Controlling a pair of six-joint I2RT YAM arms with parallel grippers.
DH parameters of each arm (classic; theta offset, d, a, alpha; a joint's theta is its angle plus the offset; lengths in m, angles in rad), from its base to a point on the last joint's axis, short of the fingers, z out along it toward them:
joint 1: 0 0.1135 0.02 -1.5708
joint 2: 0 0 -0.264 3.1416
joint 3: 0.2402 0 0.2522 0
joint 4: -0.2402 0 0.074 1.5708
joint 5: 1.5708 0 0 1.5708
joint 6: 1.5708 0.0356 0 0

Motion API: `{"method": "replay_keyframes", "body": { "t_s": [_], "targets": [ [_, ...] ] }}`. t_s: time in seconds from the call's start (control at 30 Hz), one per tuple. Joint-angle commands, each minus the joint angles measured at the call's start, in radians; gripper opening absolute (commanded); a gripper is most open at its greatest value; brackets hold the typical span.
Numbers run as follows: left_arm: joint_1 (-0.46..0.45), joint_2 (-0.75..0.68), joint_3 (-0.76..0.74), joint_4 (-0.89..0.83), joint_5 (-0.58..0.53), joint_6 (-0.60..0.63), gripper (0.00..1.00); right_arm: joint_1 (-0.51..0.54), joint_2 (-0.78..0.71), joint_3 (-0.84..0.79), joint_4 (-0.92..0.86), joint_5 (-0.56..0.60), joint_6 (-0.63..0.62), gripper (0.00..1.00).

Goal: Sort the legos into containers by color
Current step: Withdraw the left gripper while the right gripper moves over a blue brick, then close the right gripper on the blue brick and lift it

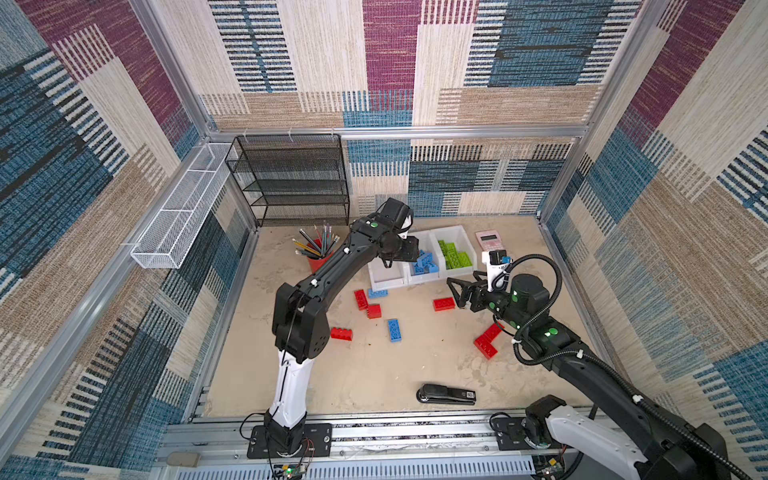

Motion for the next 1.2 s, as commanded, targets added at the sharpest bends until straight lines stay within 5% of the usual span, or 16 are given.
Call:
{"method": "replay_keyframes", "body": {
  "t_s": [0.0, 0.27, 0.67, 1.17],
  "targets": [
    [0.002, -0.154, -0.161, 0.098, -0.033, -0.022, 0.57, 0.035, 0.029, 0.030, -0.080, 0.025, -0.005, 0.98],
    [0.003, -0.602, -0.610, 0.204, -0.095, -0.056, 0.58, 0.162, 0.205, 0.109, -0.137, 0.055, 0.016, 0.98],
    [0.005, -1.132, -0.956, 0.045, -0.217, 0.004, 0.58, 0.372, 0.599, 0.373, -0.258, 0.132, 0.007, 0.97],
    [0.005, -1.303, -1.083, 0.002, -0.171, 0.031, 0.58, 0.503, 0.847, 0.467, -0.337, 0.319, 0.192, 0.66]
  ]
}}
